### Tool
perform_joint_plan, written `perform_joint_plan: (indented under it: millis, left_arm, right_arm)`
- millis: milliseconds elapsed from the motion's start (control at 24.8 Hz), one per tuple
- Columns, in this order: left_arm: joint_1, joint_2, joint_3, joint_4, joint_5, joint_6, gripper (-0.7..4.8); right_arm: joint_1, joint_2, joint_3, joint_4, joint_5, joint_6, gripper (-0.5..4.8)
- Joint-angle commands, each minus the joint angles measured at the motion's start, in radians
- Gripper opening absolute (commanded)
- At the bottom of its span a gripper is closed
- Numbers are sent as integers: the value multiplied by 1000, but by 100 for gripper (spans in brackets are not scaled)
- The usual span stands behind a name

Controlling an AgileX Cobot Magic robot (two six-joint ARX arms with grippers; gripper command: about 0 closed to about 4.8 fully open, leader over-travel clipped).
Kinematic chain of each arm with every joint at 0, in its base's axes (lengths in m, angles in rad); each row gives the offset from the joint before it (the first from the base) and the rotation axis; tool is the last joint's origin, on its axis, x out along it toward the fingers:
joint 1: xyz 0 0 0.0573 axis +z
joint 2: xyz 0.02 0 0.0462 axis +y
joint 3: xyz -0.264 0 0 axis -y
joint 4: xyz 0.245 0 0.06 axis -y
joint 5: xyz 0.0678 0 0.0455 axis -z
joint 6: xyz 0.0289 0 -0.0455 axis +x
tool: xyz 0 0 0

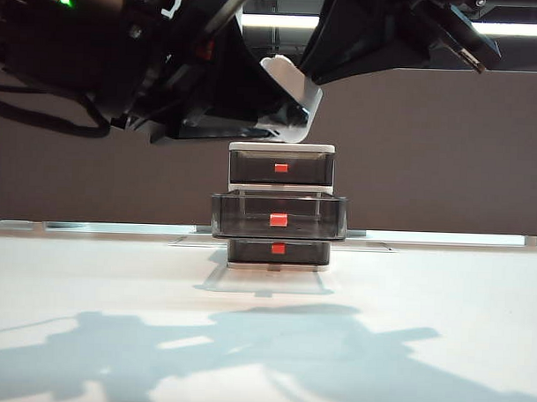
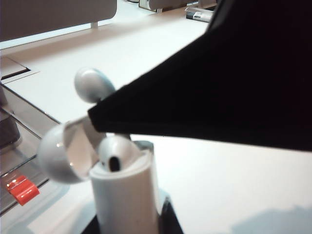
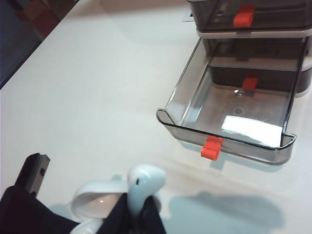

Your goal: Pick up the earphone case on the table, open the lid, insert the wireless earphone on the table into it, close the lid, put the earphone case into the second layer of the drawer, and finally close the drawer.

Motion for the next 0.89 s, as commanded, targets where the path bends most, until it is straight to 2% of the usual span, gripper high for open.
perform_joint_plan:
  millis: [40,323,889]
  left_arm:
    - [1,-3,5,33,1,-3,49]
    - [2,-3,5,32,1,-3,48]
    - [2,-3,5,33,1,-3,48]
  right_arm:
    - [3,-2,5,13,-8,-3,-1]
    - [8,-19,5,-1,-43,-3,-1]
    - [6,-58,5,-67,-39,26,-1]
